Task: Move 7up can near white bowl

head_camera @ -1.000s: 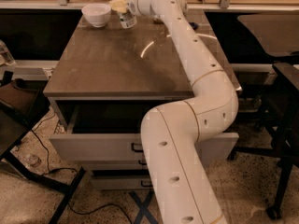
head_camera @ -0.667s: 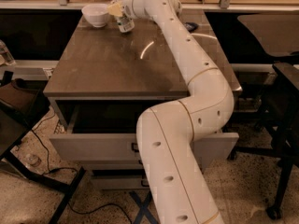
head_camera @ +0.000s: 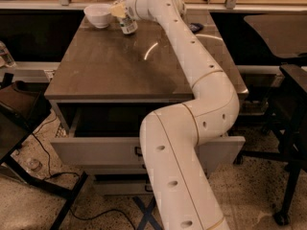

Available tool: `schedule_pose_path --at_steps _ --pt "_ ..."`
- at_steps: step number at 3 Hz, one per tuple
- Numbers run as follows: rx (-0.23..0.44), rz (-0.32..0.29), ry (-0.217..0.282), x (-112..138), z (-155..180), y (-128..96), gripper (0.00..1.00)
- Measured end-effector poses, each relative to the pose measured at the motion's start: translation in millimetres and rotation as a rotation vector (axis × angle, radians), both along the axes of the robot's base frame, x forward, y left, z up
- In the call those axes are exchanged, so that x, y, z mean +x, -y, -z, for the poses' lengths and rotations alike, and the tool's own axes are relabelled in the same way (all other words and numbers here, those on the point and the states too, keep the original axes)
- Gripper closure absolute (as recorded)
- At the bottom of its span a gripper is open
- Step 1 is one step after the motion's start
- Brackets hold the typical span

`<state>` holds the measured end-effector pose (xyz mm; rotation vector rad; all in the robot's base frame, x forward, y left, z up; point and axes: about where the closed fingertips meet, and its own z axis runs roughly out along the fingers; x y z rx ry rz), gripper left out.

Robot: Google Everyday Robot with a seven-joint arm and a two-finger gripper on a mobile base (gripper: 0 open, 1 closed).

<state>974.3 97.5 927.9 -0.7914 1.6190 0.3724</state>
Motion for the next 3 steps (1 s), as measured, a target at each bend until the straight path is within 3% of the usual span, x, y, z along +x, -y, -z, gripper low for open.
schedule_pose_path --at_steps 2,3 --pt "-0.002 -0.006 -0.007 0.5 5.8 -6.5 0.0" --pt "-0.002 -0.006 -0.007 0.5 5.9 -6.6 0.0"
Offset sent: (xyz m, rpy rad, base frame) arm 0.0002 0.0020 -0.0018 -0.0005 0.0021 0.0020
